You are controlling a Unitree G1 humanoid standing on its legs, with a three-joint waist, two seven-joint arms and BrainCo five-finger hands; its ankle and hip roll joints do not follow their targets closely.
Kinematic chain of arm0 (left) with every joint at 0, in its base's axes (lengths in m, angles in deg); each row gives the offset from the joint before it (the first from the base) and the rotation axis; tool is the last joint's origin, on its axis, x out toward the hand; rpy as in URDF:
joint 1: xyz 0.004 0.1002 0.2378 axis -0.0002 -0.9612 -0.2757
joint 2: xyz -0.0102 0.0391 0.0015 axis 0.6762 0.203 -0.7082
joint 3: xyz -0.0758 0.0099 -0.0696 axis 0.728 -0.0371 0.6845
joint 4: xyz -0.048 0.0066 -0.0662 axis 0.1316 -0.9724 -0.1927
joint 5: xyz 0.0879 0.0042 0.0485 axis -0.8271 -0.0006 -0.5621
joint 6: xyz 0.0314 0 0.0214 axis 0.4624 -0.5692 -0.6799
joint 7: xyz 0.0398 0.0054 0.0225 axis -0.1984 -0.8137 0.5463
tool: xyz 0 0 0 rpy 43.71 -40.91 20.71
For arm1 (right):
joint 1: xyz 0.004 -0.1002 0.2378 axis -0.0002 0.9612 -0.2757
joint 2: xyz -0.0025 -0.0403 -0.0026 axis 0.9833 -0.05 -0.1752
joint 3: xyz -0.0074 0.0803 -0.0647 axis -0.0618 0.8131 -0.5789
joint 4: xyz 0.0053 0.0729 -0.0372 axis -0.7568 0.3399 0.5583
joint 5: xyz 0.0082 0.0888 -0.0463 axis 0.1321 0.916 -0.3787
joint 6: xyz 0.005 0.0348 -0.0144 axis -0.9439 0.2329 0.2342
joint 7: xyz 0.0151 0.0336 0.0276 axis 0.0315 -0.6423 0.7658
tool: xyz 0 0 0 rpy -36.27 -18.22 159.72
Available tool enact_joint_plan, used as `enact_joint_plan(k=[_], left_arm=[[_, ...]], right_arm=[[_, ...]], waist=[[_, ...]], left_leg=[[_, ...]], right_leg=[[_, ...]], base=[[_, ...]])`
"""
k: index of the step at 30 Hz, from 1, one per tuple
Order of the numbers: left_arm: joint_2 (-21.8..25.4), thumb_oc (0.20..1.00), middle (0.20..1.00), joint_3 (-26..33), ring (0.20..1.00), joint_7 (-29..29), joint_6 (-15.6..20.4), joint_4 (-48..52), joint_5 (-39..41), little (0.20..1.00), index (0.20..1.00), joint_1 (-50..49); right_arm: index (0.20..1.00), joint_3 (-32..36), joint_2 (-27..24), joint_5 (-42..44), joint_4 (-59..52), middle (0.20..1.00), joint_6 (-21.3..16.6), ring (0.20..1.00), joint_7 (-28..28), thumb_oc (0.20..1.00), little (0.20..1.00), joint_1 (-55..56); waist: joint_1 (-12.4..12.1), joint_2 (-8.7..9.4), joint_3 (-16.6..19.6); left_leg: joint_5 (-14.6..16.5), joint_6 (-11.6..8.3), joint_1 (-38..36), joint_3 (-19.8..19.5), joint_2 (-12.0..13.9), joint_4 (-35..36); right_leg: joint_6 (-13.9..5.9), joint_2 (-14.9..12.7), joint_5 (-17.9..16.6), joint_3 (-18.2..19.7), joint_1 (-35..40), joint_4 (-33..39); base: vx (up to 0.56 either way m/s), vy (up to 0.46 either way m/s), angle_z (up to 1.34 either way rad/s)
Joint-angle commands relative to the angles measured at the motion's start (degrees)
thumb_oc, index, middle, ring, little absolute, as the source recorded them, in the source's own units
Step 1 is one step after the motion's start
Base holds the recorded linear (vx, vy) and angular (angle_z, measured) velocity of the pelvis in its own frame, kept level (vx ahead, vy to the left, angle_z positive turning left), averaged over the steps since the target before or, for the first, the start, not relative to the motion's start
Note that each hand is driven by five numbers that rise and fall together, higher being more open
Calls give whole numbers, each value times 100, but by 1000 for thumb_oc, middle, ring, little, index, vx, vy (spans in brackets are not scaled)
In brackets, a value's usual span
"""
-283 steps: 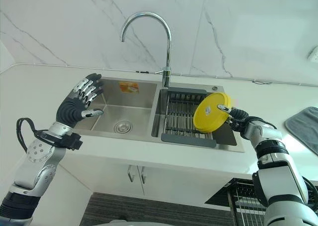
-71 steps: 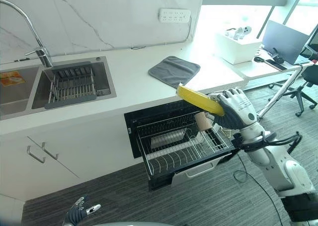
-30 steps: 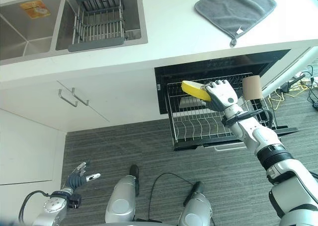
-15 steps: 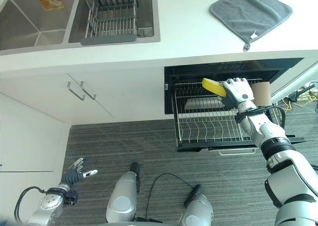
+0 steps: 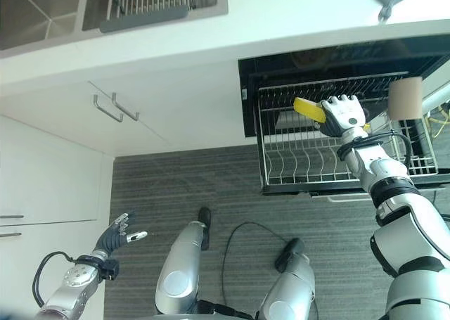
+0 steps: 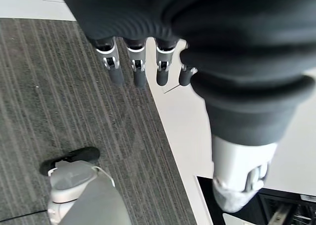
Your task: Place the dishes in the dishwasher.
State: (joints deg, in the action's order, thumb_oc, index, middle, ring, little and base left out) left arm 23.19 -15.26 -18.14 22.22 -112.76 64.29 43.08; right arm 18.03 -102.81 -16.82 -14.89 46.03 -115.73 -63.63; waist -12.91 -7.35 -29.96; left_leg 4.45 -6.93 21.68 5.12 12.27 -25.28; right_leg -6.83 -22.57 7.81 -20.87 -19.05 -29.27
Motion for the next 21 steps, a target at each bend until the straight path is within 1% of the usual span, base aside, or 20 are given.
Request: enact_joint_plan(k=[1,6,10,15,17,21], left_arm=[[351,1000,1000,-127,1000,88,298,200,313,1000,1000,-150],[427,1000,1000,-175,1000,143,301,337,429,1000,1000,-72],[532,1000,1000,-137,1000,116,271,532,497,1000,1000,-116],[586,1000,1000,-113,1000,181,279,733,543,1000,1000,-163],[634,1000,1000,-38,1000,144,297,800,600,1000,1000,-170],[662,1000,1000,-13,1000,100,354,865,649,1000,1000,-173]], right_arm=[[200,55,-121,244,-7,200,130,200,-304,200,200,-586],[200,-151,-243,-28,98,200,281,200,-319,200,200,-884],[200,-335,-482,-3,134,200,574,200,-191,200,200,-1183],[200,-420,-654,-68,273,200,670,200,-56,200,200,-1388],[200,-466,-717,-96,277,200,776,200,56,200,200,-1456],[200,-456,-726,-62,292,200,782,200,138,200,200,-1481]], waist=[[-91,135,366],[-120,95,292],[-154,89,240],[-181,62,177],[-191,38,144],[-207,13,110]], left_leg=[[-26,-44,-156,-279,184,101],[-64,-28,20,-305,155,122],[-96,-12,160,-329,120,151],[-108,17,330,-336,82,130],[-126,41,431,-337,45,138],[-132,67,535,-333,14,144]], right_leg=[[-201,-111,54,173,88,-163],[-230,-165,41,220,-148,-228],[-231,-199,43,243,-333,-290],[-219,-233,45,274,-537,-363],[-225,-265,36,314,-686,-418],[-225,-295,39,330,-806,-453]], base=[[-68,25,-1],[-61,2,-2],[-71,-25,0],[-47,-1,1],[-51,14,-1],[-29,4,2]])
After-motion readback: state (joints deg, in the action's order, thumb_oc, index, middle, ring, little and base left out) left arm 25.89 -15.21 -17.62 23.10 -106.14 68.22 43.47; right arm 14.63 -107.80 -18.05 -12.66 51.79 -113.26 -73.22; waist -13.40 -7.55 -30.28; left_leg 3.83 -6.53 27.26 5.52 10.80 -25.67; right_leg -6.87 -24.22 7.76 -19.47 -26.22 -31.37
